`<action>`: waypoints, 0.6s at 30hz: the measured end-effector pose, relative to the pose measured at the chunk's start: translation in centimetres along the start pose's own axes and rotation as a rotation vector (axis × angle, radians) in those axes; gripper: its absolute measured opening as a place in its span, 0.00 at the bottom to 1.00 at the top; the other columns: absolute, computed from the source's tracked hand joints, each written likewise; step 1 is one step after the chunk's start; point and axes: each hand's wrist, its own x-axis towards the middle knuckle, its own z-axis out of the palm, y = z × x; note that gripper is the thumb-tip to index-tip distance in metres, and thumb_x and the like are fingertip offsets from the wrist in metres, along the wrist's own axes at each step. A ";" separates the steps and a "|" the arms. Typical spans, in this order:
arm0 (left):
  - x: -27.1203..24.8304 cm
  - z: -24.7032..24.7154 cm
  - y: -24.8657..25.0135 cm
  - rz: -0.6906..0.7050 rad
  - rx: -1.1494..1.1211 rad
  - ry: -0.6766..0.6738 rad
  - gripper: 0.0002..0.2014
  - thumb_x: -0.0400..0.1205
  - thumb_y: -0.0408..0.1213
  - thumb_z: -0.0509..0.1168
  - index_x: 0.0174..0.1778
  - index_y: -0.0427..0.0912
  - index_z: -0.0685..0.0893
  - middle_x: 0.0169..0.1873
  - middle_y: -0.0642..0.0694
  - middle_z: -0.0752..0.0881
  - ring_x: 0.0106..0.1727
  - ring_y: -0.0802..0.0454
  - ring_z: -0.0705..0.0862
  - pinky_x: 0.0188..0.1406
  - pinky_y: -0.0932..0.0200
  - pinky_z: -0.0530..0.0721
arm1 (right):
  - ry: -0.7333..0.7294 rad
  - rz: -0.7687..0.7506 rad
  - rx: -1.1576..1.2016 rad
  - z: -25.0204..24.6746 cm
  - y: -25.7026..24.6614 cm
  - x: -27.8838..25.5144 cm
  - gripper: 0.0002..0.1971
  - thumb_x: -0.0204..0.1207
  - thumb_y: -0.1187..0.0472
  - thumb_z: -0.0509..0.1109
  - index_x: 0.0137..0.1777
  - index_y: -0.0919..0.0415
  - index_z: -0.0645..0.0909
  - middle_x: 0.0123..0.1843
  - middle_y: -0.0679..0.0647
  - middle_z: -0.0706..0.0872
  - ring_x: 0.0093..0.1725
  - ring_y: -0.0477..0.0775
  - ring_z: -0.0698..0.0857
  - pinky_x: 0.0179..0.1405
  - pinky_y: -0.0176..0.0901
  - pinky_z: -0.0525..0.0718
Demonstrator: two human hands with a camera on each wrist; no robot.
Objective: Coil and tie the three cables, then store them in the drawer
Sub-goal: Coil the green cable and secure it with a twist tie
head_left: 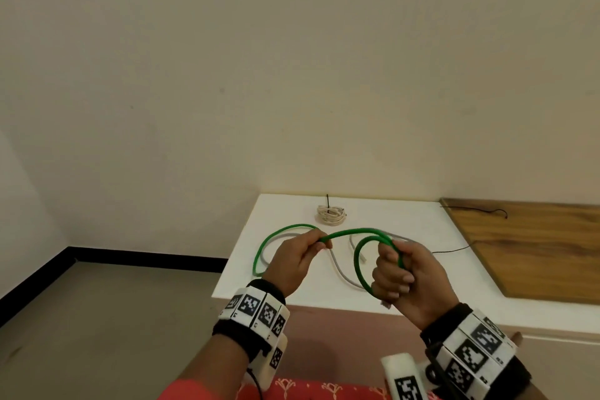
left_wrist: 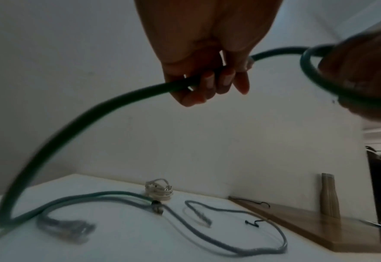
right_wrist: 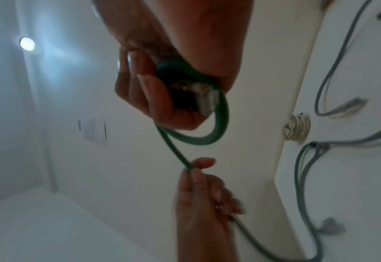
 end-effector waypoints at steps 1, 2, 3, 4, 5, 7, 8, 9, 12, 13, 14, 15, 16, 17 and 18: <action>0.0 0.3 -0.3 -0.039 -0.009 0.011 0.11 0.83 0.33 0.55 0.50 0.36 0.83 0.36 0.56 0.81 0.37 0.71 0.77 0.37 0.76 0.70 | -0.078 -0.028 0.122 -0.1 -0.2 0.4 0.12 0.66 0.53 0.71 0.29 0.59 0.76 0.15 0.46 0.67 0.15 0.45 0.64 0.17 0.36 0.71; -0.1 0.6 -0.7 -0.079 -0.003 0.008 0.11 0.84 0.30 0.54 0.51 0.36 0.82 0.37 0.51 0.83 0.37 0.67 0.78 0.36 0.77 0.69 | -0.162 -0.054 0.240 -0.2 -0.4 0.8 0.12 0.74 0.55 0.63 0.33 0.61 0.78 0.18 0.48 0.68 0.18 0.47 0.65 0.22 0.39 0.74; -0.2 1.0 -1.0 -0.109 0.015 -0.010 0.11 0.84 0.29 0.54 0.54 0.36 0.82 0.40 0.43 0.85 0.40 0.62 0.78 0.36 0.78 0.69 | -0.201 -0.091 0.320 -0.1 -0.5 1.1 0.14 0.79 0.57 0.57 0.37 0.62 0.78 0.20 0.50 0.70 0.21 0.49 0.66 0.26 0.40 0.76; -0.2 1.6 -1.4 -0.129 0.051 -0.045 0.12 0.84 0.29 0.53 0.57 0.37 0.81 0.45 0.37 0.86 0.43 0.58 0.80 0.38 0.77 0.69 | -0.154 -0.147 0.319 0.1 -0.5 1.5 0.13 0.80 0.58 0.57 0.38 0.62 0.79 0.21 0.50 0.72 0.22 0.48 0.67 0.27 0.40 0.76; -0.3 2.3 -1.8 -0.135 0.113 -0.096 0.14 0.84 0.30 0.53 0.61 0.39 0.79 0.50 0.36 0.86 0.49 0.53 0.82 0.42 0.72 0.71 | -0.080 -0.210 0.271 0.3 -0.3 1.9 0.09 0.76 0.57 0.63 0.37 0.60 0.79 0.21 0.48 0.73 0.21 0.47 0.69 0.26 0.38 0.77; -0.3 3.7 -2.3 -0.124 0.279 -0.217 0.18 0.85 0.31 0.51 0.70 0.45 0.72 0.58 0.40 0.84 0.59 0.46 0.82 0.54 0.60 0.76 | 0.028 -0.327 0.154 0.3 0.3 2.9 0.11 0.64 0.52 0.75 0.36 0.57 0.78 0.23 0.47 0.73 0.22 0.46 0.72 0.26 0.36 0.79; -0.2 4.3 -2.4 -0.119 0.347 -0.265 0.20 0.85 0.30 0.51 0.73 0.48 0.69 0.61 0.41 0.83 0.61 0.46 0.81 0.58 0.56 0.77 | 0.051 -0.360 0.123 0.1 0.6 3.4 0.15 0.59 0.50 0.79 0.37 0.56 0.78 0.24 0.47 0.74 0.24 0.46 0.74 0.28 0.36 0.81; -0.2 4.8 -2.3 -0.117 0.398 -0.301 0.22 0.85 0.30 0.50 0.74 0.49 0.66 0.62 0.42 0.82 0.62 0.46 0.80 0.60 0.54 0.77 | 0.077 -0.381 0.104 -0.2 1.0 4.0 0.19 0.56 0.49 0.81 0.38 0.56 0.77 0.25 0.47 0.75 0.25 0.46 0.75 0.30 0.36 0.81; 0.1 5.7 -1.9 -0.080 0.518 -0.344 0.22 0.84 0.29 0.49 0.75 0.47 0.64 0.61 0.39 0.82 0.61 0.42 0.80 0.60 0.47 0.78 | 0.164 -0.406 0.011 -1.6 1.8 5.5 0.25 0.50 0.45 0.84 0.39 0.57 0.77 0.26 0.48 0.76 0.27 0.46 0.77 0.31 0.34 0.82; 0.1 5.9 -1.8 -0.063 0.548 -0.350 0.21 0.84 0.30 0.50 0.75 0.46 0.64 0.60 0.38 0.82 0.60 0.40 0.81 0.58 0.45 0.79 | 0.185 -0.413 -0.052 -2.0 2.2 5.9 0.26 0.51 0.43 0.83 0.40 0.57 0.76 0.26 0.48 0.77 0.28 0.46 0.77 0.32 0.33 0.81; 0.2 6.0 -1.8 -0.050 0.571 -0.356 0.21 0.85 0.30 0.50 0.74 0.45 0.63 0.59 0.37 0.82 0.59 0.39 0.81 0.56 0.45 0.79 | 0.201 -0.424 -0.135 -2.3 2.5 6.1 0.25 0.54 0.42 0.81 0.40 0.57 0.76 0.26 0.48 0.77 0.29 0.47 0.77 0.34 0.33 0.80; 0.2 6.1 -1.6 -0.037 0.590 -0.358 0.20 0.85 0.31 0.50 0.74 0.44 0.64 0.58 0.36 0.82 0.57 0.38 0.81 0.55 0.44 0.80 | 0.219 -0.434 -0.221 -2.5 2.9 6.2 0.21 0.59 0.42 0.78 0.40 0.56 0.76 0.27 0.47 0.77 0.30 0.47 0.76 0.37 0.34 0.79; 0.2 6.2 -1.6 -0.029 0.602 -0.361 0.19 0.86 0.33 0.50 0.73 0.44 0.64 0.57 0.36 0.82 0.56 0.37 0.81 0.53 0.44 0.79 | 0.249 -0.445 -0.316 -2.7 3.3 6.3 0.14 0.67 0.46 0.73 0.40 0.55 0.76 0.28 0.48 0.77 0.31 0.48 0.75 0.40 0.37 0.77; 0.2 6.3 -1.7 -0.021 0.607 -0.362 0.18 0.86 0.34 0.50 0.73 0.43 0.65 0.57 0.36 0.82 0.55 0.36 0.82 0.52 0.44 0.79 | 0.282 -0.457 -0.401 -2.7 3.6 6.3 0.07 0.75 0.53 0.67 0.40 0.55 0.76 0.28 0.48 0.77 0.32 0.48 0.75 0.42 0.39 0.75; 0.1 6.4 -1.7 -0.010 0.607 -0.365 0.18 0.86 0.35 0.50 0.73 0.43 0.65 0.56 0.36 0.82 0.54 0.35 0.82 0.51 0.44 0.79 | 0.319 -0.468 -0.489 -2.9 3.8 6.3 0.06 0.79 0.59 0.62 0.40 0.55 0.76 0.29 0.50 0.76 0.32 0.48 0.74 0.43 0.39 0.74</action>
